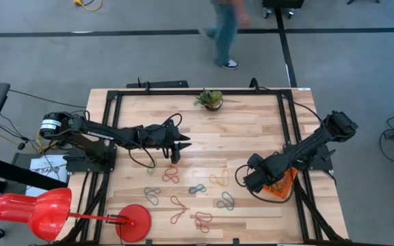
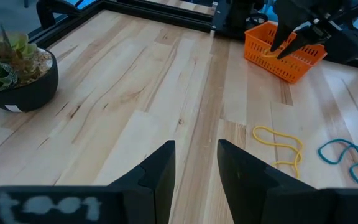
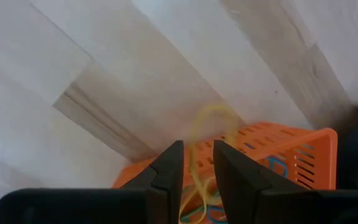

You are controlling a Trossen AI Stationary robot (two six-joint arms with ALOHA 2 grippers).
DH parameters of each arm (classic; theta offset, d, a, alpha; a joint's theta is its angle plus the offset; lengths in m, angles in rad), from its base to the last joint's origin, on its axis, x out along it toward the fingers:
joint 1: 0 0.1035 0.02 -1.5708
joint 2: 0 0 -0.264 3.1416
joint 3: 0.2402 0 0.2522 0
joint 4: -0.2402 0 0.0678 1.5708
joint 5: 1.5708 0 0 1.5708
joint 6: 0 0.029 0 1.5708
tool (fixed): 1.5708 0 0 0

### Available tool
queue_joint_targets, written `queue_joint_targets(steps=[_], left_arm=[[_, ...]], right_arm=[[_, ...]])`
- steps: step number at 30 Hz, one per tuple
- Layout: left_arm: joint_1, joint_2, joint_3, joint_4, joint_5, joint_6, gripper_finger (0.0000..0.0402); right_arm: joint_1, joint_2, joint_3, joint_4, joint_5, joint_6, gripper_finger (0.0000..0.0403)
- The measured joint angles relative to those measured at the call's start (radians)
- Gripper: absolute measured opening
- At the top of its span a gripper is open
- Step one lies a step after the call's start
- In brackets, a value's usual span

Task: Pick and place rubber bands into bin
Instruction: Put the yellow rubber band into the orange basket

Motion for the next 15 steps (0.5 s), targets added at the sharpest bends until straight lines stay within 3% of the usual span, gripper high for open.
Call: queue_joint_targets(steps=[10, 15], left_arm=[[0.000, 0.000, 0.000, 0.000, 0.000, 0.003, 0.0109], [0.000, 0.000, 0.000, 0.000, 0.000, 0.004, 0.0109]], right_arm=[[-0.019, 0.000, 0.000, -0.004, -0.046, -0.025, 0.0075], [-0.019, 0.000, 0.002, -0.004, -0.048, -0.017, 0.0023]])
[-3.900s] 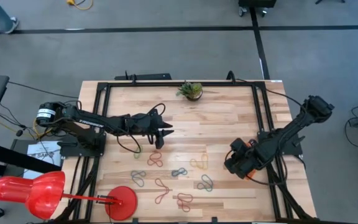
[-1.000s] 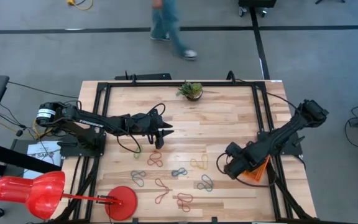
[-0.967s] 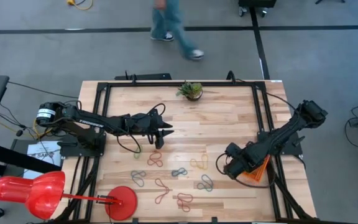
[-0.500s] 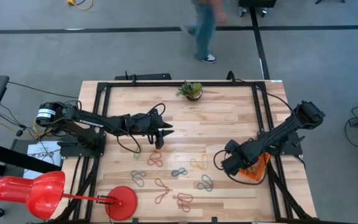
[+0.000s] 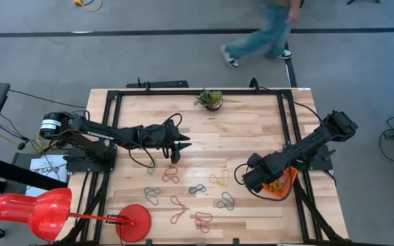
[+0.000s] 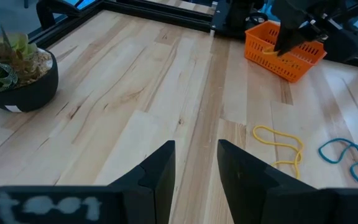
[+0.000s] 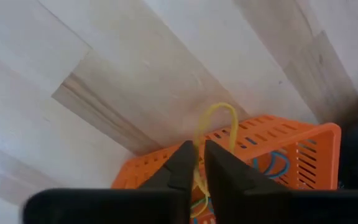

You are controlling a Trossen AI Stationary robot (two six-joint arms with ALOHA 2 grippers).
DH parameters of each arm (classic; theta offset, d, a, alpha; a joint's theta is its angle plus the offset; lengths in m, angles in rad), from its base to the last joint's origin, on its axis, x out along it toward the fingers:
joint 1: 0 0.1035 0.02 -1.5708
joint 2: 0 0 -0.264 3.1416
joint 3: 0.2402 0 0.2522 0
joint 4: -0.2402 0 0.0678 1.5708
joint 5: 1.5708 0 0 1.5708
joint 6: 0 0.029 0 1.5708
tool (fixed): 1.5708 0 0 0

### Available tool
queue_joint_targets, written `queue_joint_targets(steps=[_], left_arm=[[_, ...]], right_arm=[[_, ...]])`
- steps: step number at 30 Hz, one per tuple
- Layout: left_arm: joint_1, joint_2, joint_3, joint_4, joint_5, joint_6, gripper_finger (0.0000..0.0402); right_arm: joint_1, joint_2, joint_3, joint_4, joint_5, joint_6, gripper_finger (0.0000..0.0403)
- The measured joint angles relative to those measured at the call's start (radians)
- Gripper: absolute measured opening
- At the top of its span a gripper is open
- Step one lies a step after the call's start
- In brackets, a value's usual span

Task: Pick and place rubber bands into bin
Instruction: Put the yellow rubber band into the orange basket

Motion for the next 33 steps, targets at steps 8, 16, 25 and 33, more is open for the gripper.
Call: queue_joint_targets(steps=[8, 16, 25, 33], left_arm=[[0.000, 0.000, 0.000, 0.000, 0.000, 0.000, 0.0109], [0.000, 0.000, 0.000, -0.016, 0.011, 0.000, 0.0109], [0.000, -0.030, 0.001, -0.088, 0.117, 0.000, 0.0109], [0.000, -0.070, 0.000, -0.207, 0.112, -0.048, 0.0109]], right_arm=[[0.012, 0.000, 0.148, -0.162, 0.034, 0.034, 0.0007], [0.189, -0.039, 0.284, -0.327, 0.042, 0.286, 0.0003], [0.478, 0.009, 0.196, -0.327, 0.060, 0.822, 0.0005], [0.533, 0.035, 0.093, -0.268, 0.068, 0.935, 0.0039]])
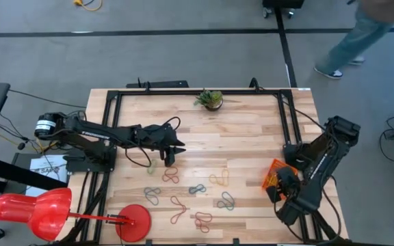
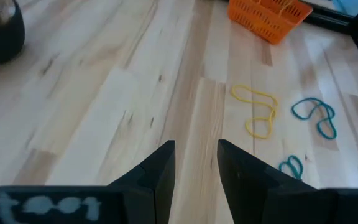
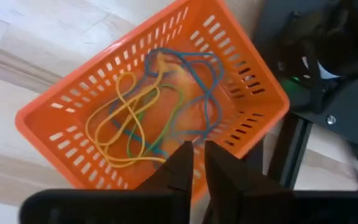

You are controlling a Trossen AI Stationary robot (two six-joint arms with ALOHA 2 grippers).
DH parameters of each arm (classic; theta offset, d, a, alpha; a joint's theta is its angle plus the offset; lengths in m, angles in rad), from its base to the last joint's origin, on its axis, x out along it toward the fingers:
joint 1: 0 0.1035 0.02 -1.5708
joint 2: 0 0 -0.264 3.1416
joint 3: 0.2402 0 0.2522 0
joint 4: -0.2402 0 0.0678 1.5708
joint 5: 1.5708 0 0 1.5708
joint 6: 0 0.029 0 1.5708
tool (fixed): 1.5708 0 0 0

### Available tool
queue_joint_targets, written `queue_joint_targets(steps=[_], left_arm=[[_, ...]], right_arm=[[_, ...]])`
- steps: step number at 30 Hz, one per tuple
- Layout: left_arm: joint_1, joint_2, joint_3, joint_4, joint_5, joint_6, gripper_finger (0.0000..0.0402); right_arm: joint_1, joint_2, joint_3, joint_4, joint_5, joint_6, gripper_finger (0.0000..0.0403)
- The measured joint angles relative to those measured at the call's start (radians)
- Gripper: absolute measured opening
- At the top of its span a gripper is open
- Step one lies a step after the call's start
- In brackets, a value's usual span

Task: Pick and place rubber bands into bin
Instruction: Put the yellow rubber band into the orange basket

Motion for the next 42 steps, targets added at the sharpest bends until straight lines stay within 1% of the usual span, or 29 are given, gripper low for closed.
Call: queue_joint_targets(steps=[5, 8, 9, 10, 12, 14, 16, 19, 21, 23, 25, 27, 28, 30, 31, 32, 34, 36, 38, 40, 42], left_arm=[[-0.001, -0.026, 0.000, -0.096, 0.033, -0.046, 0.0109], [-0.005, -0.030, 0.000, -0.136, 0.052, -0.054, 0.0109], [-0.006, -0.030, 0.000, -0.157, 0.052, -0.053, 0.0109], [-0.006, -0.030, 0.000, -0.179, 0.051, -0.053, 0.0109], [-0.005, -0.037, 0.000, -0.217, 0.052, -0.071, 0.0109], [-0.004, -0.077, -0.001, -0.270, 0.052, -0.094, 0.0109], [-0.002, -0.151, -0.001, -0.327, 0.046, -0.095, 0.0109], [0.001, -0.302, -0.001, -0.432, -0.010, -0.099, 0.0109], [0.001, -0.422, -0.001, -0.513, -0.088, -0.095, 0.0109], [0.001, -0.539, 0.000, -0.584, -0.173, -0.077, 0.0109], [0.001, -0.653, 0.000, -0.662, -0.256, -0.071, 0.0109], [0.001, -0.744, 0.000, -0.701, -0.321, -0.083, 0.0109], [0.001, -0.781, 0.000, -0.718, -0.337, -0.092, 0.0109], [0.001, -0.839, -0.005, -0.742, -0.344, -0.107, 0.0109], [0.001, -0.858, -0.017, -0.730, -0.344, -0.110, 0.0109], [0.001, -0.873, -0.036, -0.711, -0.343, -0.111, 0.0109], [0.000, -0.888, -0.090, -0.677, -0.343, -0.113, 0.0109], [0.001, -0.884, -0.163, -0.606, -0.324, -0.125, 0.0109], [0.000, -0.856, -0.251, -0.503, -0.301, -0.147, 0.0109], [0.001, -0.810, -0.330, -0.354, -0.287, -0.166, 0.0109], [0.001, -0.754, -0.383, -0.237, -0.274, -0.189, 0.0109]], right_arm=[[-0.030, -0.006, -0.003, 0.011, 0.113, -0.080, 0.0074], [-0.063, -0.010, 0.010, -0.013, 0.159, -0.110, 0.0085], [-0.075, -0.010, 0.018, -0.020, 0.194, -0.116, 0.0087], [-0.087, -0.010, 0.027, -0.023, 0.250, -0.118, 0.0087], [-0.115, -0.010, 0.047, -0.026, 0.401, -0.141, 0.0087], [-0.145, -0.010, 0.085, -0.027, 0.557, -0.218, 0.0086], [-0.176, -0.010, 0.151, -0.056, 0.643, -0.332, 0.0087], [-0.213, -0.010, 0.297, -0.149, 0.717, -0.507, 0.0087], [-0.235, -0.025, 0.380, -0.130, 0.781, -0.730, 0.0087], [-0.240, -0.060, 0.454, -0.142, 0.854, -0.928, 0.0087], [-0.256, -0.113, 0.508, -0.140, 0.947, -1.062, 0.0087], [-0.264, -0.193, 0.514, -0.143, 1.029, -1.157, 0.0087], [-0.270, -0.239, 0.508, -0.141, 1.072, -1.180, 0.0087], [-0.290, -0.350, 0.458, -0.143, 1.137, -1.192, 0.0087], [-0.295, -0.407, 0.410, -0.132, 1.166, -1.168, 0.0087], [-0.298, -0.468, 0.345, -0.114, 1.185, -1.128, 0.0086], [-0.300, -0.582, 0.176, -0.012, 1.207, -1.052, 0.0084], [-0.299, -0.678, -0.027, 0.168, 1.207, -1.041, 0.0082], [-0.295, -0.747, -0.219, 0.407, 1.200, -1.081, 0.0079], [-0.293, -0.796, -0.378, 0.681, 1.196, -1.186, 0.0077], [-0.289, -0.820, -0.505, 0.987, 1.199, -1.349, 0.0076]])
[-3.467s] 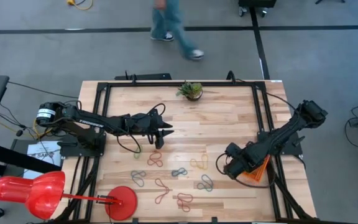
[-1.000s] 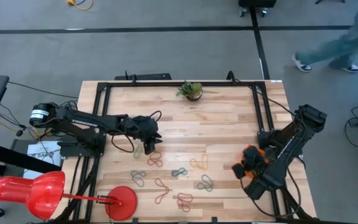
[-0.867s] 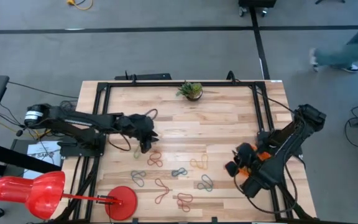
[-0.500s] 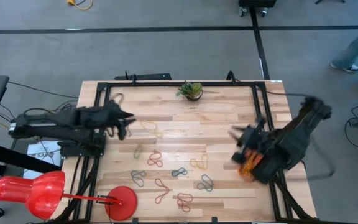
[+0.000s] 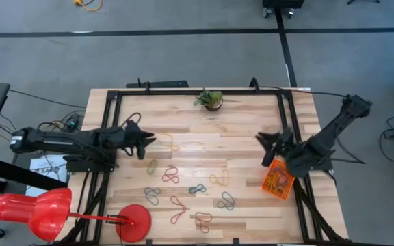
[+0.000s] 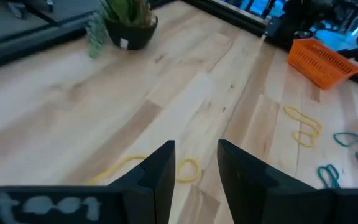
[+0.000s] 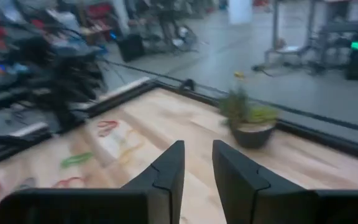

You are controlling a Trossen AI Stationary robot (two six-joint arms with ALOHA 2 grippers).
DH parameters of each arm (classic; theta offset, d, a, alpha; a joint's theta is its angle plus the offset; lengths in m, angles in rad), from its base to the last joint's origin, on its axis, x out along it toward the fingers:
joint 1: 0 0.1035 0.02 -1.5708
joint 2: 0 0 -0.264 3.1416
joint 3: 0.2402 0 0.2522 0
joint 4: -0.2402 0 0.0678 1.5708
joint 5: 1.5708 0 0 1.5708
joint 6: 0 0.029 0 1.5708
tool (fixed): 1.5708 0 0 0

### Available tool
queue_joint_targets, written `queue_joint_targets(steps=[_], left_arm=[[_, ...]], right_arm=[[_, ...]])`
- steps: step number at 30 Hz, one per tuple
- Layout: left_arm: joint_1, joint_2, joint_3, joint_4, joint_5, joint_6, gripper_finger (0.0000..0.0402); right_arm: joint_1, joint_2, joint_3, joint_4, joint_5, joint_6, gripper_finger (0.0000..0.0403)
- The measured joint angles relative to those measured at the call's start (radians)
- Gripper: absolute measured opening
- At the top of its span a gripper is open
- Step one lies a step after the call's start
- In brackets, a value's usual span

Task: Pick and place rubber bands into bin
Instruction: Put the yellow rubber band into the orange basket

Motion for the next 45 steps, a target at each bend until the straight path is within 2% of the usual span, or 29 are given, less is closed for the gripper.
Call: queue_joint_targets(steps=[3, 4, 6, 8, 10, 11, 13, 17, 20, 26, 30, 39, 42, 45], left_arm=[[0.000, 0.113, -0.020, 0.102, 0.041, -0.048, 0.0109], [0.000, 0.153, -0.019, 0.117, 0.046, -0.055, 0.0109], [0.000, 0.242, 0.003, 0.141, 0.050, -0.058, 0.0109], [0.000, 0.327, 0.037, 0.171, 0.057, -0.044, 0.0109], [0.001, 0.425, 0.082, 0.185, 0.074, -0.013, 0.0109], [0.000, 0.472, 0.103, 0.186, 0.080, 0.005, 0.0109], [-0.001, 0.573, 0.149, 0.198, 0.084, 0.050, 0.0109], [-0.008, 0.756, 0.228, 0.199, 0.148, 0.150, 0.0109], [-0.008, 0.877, 0.285, 0.197, 0.142, 0.151, 0.0109], [0.010, 1.048, 0.367, 0.174, 0.131, 0.159, 0.0109], [0.013, 1.076, 0.389, 0.153, 0.062, 0.131, 0.0109], [0.014, 1.077, 0.389, 0.117, 0.002, 0.113, 0.0107], [0.023, 1.077, 0.389, 0.112, 0.008, 0.122, 0.0083], [0.039, 1.076, 0.389, 0.110, 0.034, 0.124, 0.0029]], right_arm=[[-0.006, 0.009, -0.141, 0.449, -0.019, -0.317, 0.0075], [-0.016, 0.018, -0.170, 0.600, -0.058, -0.430, 0.0075], [-0.046, 0.041, -0.220, 0.860, -0.218, -0.633, 0.0075], [-0.084, 0.066, -0.244, 1.082, -0.447, -0.802, 0.0075], [-0.123, 0.095, -0.250, 1.234, -0.635, -0.917, 0.0075], [-0.139, 0.109, -0.250, 1.266, -0.693, -0.951, 0.0075], [-0.160, 0.126, -0.252, 1.278, -0.719, -0.975, 0.0075], [-0.185, 0.153, -0.253, 1.270, -0.637, -0.929, 0.0075], [-0.193, 0.157, -0.253, 1.275, -0.570, -0.878, 0.0075], [-0.188, 0.155, -0.253, 1.262, -0.575, -0.869, 0.0075], [-0.184, 0.156, -0.253, 1.255, -0.575, -0.869, 0.0075], [-0.192, 0.156, -0.252, 1.241, -0.575, -0.869, 0.0075], [-0.204, 0.156, -0.252, 1.234, -0.576, -0.869, 0.0075], [-0.225, 0.165, -0.252, 1.225, -0.576, -0.869, 0.0075]])
